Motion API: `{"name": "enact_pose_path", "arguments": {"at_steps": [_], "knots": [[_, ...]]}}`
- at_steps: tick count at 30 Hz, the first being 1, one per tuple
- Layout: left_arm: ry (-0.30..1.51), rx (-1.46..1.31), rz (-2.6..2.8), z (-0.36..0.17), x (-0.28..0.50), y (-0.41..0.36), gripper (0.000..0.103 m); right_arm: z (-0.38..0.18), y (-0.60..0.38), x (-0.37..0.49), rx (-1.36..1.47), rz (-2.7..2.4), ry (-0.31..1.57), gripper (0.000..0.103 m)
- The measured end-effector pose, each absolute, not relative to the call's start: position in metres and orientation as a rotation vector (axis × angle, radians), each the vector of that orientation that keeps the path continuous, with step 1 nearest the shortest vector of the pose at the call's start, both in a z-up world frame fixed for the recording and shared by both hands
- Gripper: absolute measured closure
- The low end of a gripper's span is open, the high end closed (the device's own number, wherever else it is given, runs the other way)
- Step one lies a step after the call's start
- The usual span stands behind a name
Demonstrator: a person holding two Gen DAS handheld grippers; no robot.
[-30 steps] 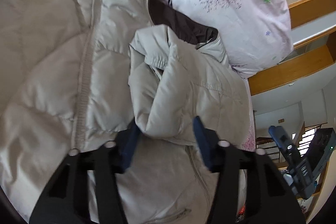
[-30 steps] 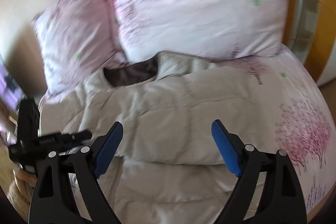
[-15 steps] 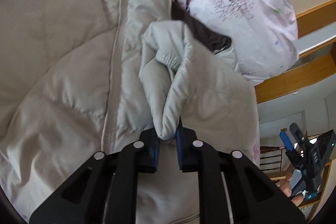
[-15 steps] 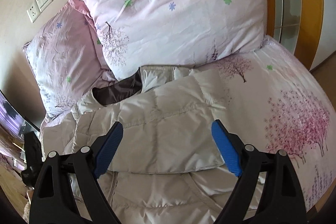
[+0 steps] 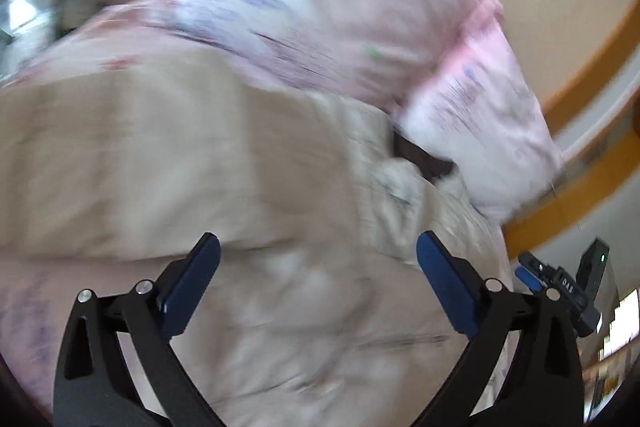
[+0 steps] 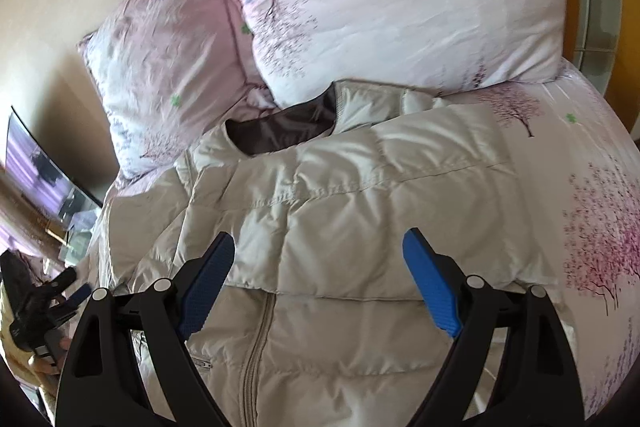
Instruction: Fold large clothes
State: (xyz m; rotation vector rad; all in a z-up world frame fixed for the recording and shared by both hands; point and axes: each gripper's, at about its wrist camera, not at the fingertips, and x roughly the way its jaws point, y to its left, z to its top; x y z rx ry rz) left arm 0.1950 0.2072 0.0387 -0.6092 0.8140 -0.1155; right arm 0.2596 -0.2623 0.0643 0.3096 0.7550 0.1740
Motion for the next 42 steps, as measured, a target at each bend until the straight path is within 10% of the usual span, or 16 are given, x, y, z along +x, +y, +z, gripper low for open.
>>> {"name": "enact_pose_path", "arguments": {"at_steps": [26,32,42], "knots": [[0.639,-1.135,0.414,-0.038,0.092,0.396,0.045,0.056,-0.234,0.264,0.261,0.239,0.792,0.015],[0.626,-1.157,0.447,-0.044,0.100,0.407,0.092,0.054,-0.236,0.263,0.256,0.243,0.796,0.015],[0.461,-0.966,0.332,0.060,0.132,0.391,0.098,0.060,-0.253,0.260,0.264,0.223,0.765,0.015]]}}
